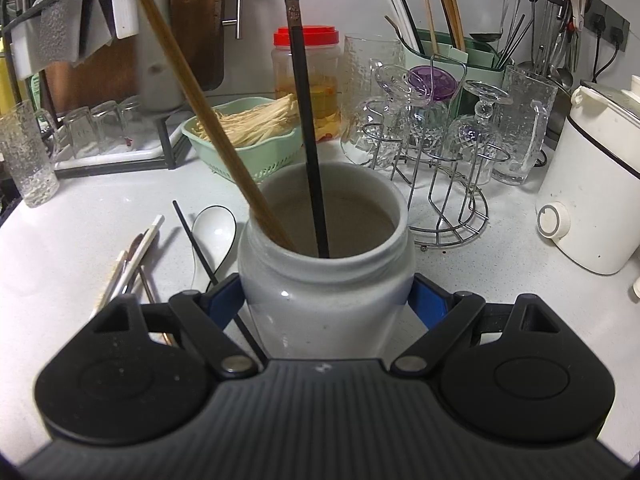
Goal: Organize utensils
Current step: 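Close the left gripper on the white spoon handle and lift it, then lower the white spoon into the jar and open the left gripper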
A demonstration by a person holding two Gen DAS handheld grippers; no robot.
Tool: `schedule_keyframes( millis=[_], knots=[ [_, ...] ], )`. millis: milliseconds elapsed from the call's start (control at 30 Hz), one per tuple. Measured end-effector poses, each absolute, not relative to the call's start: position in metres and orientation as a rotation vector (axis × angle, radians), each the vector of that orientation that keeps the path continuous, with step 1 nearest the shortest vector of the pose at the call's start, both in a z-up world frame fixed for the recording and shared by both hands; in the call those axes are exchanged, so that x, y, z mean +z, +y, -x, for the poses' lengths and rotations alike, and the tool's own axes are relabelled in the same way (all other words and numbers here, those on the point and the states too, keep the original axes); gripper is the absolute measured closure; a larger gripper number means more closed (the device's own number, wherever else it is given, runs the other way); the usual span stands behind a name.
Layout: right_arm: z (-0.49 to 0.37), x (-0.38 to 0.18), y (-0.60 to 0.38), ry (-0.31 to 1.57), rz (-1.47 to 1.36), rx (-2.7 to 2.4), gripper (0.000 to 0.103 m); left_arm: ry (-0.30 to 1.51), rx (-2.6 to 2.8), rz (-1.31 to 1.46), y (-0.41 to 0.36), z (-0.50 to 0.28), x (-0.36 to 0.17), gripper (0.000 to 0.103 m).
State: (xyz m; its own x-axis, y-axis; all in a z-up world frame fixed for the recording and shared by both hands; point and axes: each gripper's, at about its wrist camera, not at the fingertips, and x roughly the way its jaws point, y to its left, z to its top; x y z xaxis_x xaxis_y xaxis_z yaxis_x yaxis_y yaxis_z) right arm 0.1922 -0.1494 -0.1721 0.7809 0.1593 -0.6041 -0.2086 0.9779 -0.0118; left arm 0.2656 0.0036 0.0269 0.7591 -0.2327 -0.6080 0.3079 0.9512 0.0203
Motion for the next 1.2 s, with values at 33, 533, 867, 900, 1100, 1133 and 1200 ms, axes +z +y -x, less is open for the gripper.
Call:
schedule_keyframes(
  millis=[33,533,867,900,1100,1133,1200],
  knots=[
    [-0.192,-0.172,-0.149,0.644,0.080,0.202,0.013,0.638,-0.303,-0.134,-0.001,-0.267,0.027,0.097],
    [-0.192,-0.172,-0.143,0.637,0.101,0.250,0.013,0.678,-0.461,-0.256,-0.053,-0.285,-0.004,0.097],
    [-0.188,-0.173,-0.141,0.629,0.106,0.251,0.013,0.785,-0.542,-0.344,-0.061,-0.274,-0.029,0.096],
    [-0.187,-0.174,-0.141,0.628,0.107,0.253,0.013,0.797,-0.551,-0.349,-0.060,-0.273,-0.030,0.096],
    [-0.185,-0.173,-0.139,0.627,0.113,0.264,0.013,0.875,-0.643,-0.454,-0.068,-0.263,-0.038,0.094],
    [-0.184,-0.174,-0.139,0.627,0.115,0.268,0.013,0.890,-0.660,-0.468,-0.069,-0.262,-0.039,0.093],
    [-0.183,-0.174,-0.138,0.626,0.121,0.273,0.013,0.901,-0.686,-0.511,-0.073,-0.258,-0.041,0.093]
  ],
)
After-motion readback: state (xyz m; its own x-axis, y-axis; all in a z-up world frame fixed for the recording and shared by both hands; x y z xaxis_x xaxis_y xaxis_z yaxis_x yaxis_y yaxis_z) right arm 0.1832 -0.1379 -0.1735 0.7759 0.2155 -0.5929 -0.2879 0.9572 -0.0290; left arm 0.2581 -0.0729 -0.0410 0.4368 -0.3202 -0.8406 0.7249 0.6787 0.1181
